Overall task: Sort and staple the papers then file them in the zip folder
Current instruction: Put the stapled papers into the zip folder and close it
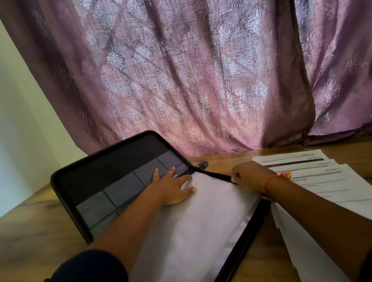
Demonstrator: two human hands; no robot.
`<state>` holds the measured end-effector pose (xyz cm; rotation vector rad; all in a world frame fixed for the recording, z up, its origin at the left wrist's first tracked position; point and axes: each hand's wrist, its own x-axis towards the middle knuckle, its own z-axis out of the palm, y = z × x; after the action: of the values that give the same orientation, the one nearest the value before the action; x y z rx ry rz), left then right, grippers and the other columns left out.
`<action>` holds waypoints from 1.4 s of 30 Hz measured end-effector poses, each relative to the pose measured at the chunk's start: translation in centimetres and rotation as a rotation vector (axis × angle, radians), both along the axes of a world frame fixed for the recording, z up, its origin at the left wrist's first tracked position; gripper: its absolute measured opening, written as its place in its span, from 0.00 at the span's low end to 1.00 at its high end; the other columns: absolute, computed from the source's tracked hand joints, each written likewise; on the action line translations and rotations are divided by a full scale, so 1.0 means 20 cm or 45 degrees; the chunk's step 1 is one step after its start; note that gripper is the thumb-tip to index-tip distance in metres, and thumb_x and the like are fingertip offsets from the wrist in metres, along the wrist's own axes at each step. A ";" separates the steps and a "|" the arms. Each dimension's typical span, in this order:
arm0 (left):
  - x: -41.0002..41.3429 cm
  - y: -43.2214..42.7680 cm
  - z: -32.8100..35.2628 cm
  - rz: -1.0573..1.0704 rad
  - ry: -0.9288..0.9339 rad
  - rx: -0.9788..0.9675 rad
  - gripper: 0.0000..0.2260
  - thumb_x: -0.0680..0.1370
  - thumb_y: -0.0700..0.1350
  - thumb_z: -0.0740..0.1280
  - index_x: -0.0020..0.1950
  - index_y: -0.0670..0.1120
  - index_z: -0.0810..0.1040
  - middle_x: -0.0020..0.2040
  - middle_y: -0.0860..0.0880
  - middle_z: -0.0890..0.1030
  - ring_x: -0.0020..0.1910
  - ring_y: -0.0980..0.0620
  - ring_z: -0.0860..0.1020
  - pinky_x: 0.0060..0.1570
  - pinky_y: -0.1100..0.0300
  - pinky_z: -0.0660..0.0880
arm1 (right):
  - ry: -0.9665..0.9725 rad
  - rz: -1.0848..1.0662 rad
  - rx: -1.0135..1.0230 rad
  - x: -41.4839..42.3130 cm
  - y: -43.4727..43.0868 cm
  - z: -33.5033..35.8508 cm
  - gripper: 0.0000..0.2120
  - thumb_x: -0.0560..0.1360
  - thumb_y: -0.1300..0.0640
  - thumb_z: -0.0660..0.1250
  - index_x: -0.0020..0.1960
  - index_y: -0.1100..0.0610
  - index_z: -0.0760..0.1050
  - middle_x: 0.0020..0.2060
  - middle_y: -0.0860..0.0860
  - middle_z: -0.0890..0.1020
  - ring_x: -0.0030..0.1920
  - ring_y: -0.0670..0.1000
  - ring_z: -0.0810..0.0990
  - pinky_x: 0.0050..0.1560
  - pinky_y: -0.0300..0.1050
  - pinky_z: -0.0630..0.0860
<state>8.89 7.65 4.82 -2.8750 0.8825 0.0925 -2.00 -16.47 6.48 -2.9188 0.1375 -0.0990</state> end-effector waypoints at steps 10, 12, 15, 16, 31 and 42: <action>0.03 -0.13 -0.02 -0.141 -0.076 0.044 0.29 0.82 0.66 0.50 0.82 0.59 0.53 0.83 0.50 0.52 0.82 0.56 0.42 0.73 0.34 0.32 | 0.387 0.037 -0.263 -0.06 0.05 0.08 0.16 0.73 0.54 0.72 0.59 0.57 0.80 0.56 0.54 0.80 0.57 0.56 0.78 0.58 0.49 0.77; 0.00 -0.16 -0.01 -0.197 -0.086 0.041 0.27 0.83 0.64 0.50 0.82 0.59 0.54 0.83 0.50 0.52 0.82 0.56 0.42 0.75 0.34 0.33 | 0.473 0.086 -0.277 -0.09 0.06 0.10 0.19 0.72 0.52 0.73 0.60 0.58 0.78 0.57 0.54 0.80 0.56 0.54 0.78 0.49 0.44 0.76; -0.04 -0.20 0.00 -0.267 -0.075 0.029 0.25 0.84 0.62 0.50 0.81 0.61 0.56 0.83 0.50 0.51 0.81 0.56 0.42 0.76 0.35 0.35 | 0.569 0.118 -0.229 -0.16 0.08 0.14 0.19 0.71 0.50 0.73 0.58 0.57 0.76 0.50 0.52 0.79 0.50 0.52 0.76 0.45 0.42 0.73; -0.05 -0.21 -0.01 -0.294 -0.083 0.023 0.25 0.84 0.62 0.51 0.81 0.61 0.56 0.83 0.50 0.52 0.81 0.56 0.42 0.76 0.36 0.36 | 0.590 0.111 -0.213 -0.18 0.08 0.15 0.21 0.71 0.49 0.74 0.59 0.57 0.76 0.48 0.51 0.77 0.48 0.51 0.75 0.45 0.41 0.73; -0.15 -0.32 -0.06 -0.362 -0.070 -0.084 0.23 0.85 0.56 0.51 0.82 0.60 0.56 0.83 0.56 0.54 0.81 0.57 0.38 0.76 0.38 0.34 | 0.281 -0.048 -0.012 -0.20 0.06 0.06 0.15 0.76 0.59 0.67 0.61 0.61 0.77 0.55 0.57 0.80 0.48 0.53 0.78 0.35 0.39 0.73; -0.20 -0.39 -0.09 -0.225 -0.242 -0.161 0.21 0.83 0.58 0.54 0.77 0.65 0.65 0.82 0.53 0.54 0.82 0.51 0.44 0.77 0.38 0.39 | 0.308 -0.107 0.165 -0.21 0.03 0.07 0.07 0.73 0.64 0.68 0.51 0.62 0.79 0.41 0.55 0.80 0.38 0.54 0.79 0.33 0.40 0.76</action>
<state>4.96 -0.15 3.00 -2.8403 1.1343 -0.2583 -6.12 -15.84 7.94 -2.7845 0.2941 0.2418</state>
